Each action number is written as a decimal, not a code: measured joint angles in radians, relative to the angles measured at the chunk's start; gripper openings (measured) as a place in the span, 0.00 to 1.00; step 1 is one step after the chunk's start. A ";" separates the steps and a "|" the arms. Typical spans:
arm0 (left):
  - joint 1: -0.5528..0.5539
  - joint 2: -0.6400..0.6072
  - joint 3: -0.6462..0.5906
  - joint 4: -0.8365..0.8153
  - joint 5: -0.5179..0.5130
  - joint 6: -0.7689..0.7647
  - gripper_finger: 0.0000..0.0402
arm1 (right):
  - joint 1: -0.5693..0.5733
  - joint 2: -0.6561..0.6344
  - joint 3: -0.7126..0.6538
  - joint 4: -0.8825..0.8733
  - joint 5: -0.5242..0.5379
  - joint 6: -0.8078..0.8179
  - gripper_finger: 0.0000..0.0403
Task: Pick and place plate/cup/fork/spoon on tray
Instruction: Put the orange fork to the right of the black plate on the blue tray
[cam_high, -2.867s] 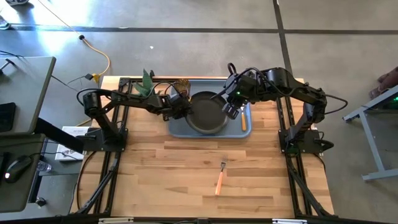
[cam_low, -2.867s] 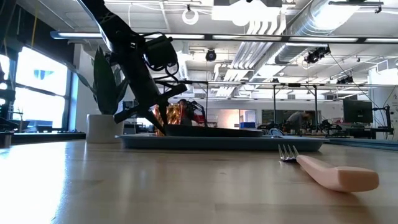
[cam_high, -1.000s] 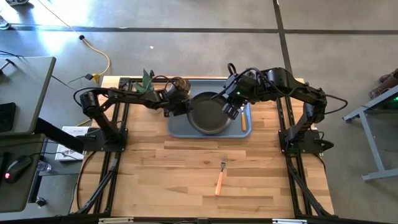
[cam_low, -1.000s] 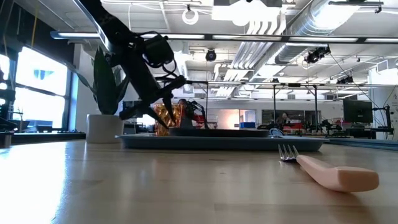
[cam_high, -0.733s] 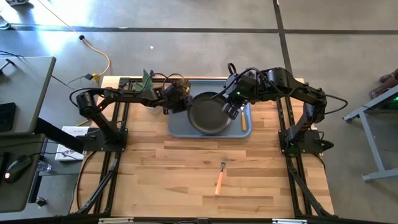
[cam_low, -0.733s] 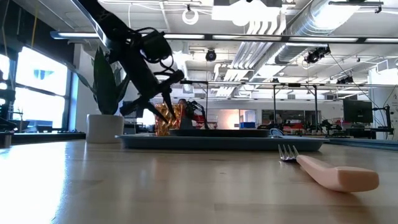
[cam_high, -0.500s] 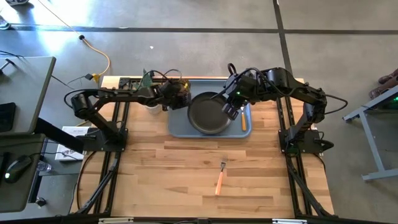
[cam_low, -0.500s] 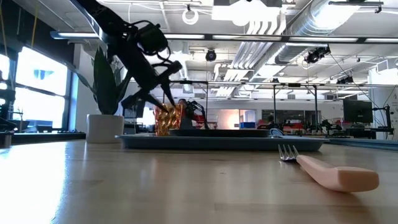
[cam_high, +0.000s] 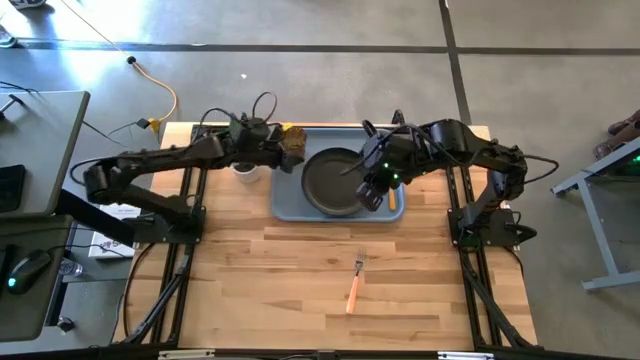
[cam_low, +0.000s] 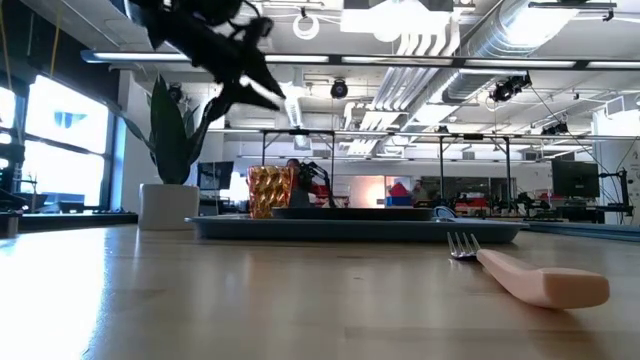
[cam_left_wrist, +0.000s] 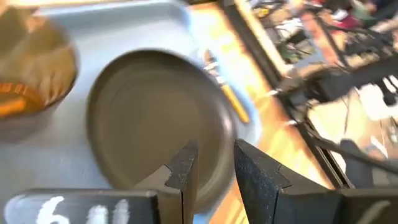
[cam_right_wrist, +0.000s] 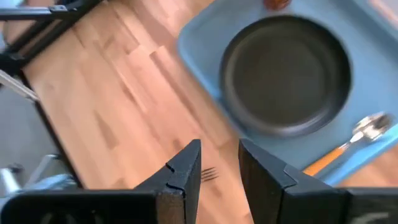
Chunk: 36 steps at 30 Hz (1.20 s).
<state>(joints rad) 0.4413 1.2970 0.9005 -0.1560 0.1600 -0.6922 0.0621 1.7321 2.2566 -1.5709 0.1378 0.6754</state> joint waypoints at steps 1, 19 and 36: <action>-0.002 -0.023 0.000 0.000 0.007 0.029 0.22 | 0.013 0.000 0.000 0.000 -0.004 0.040 0.24; -0.057 -0.301 0.000 0.070 0.433 0.410 0.22 | 0.197 0.132 0.000 0.000 0.053 0.753 0.24; -0.066 -0.332 0.000 0.062 0.457 0.434 0.22 | 0.301 0.311 -0.001 0.000 0.046 1.085 0.24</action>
<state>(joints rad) 0.3756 0.9653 0.9009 -0.0937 0.6170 -0.2584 0.3628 2.0427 2.2559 -1.5711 0.1837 1.7601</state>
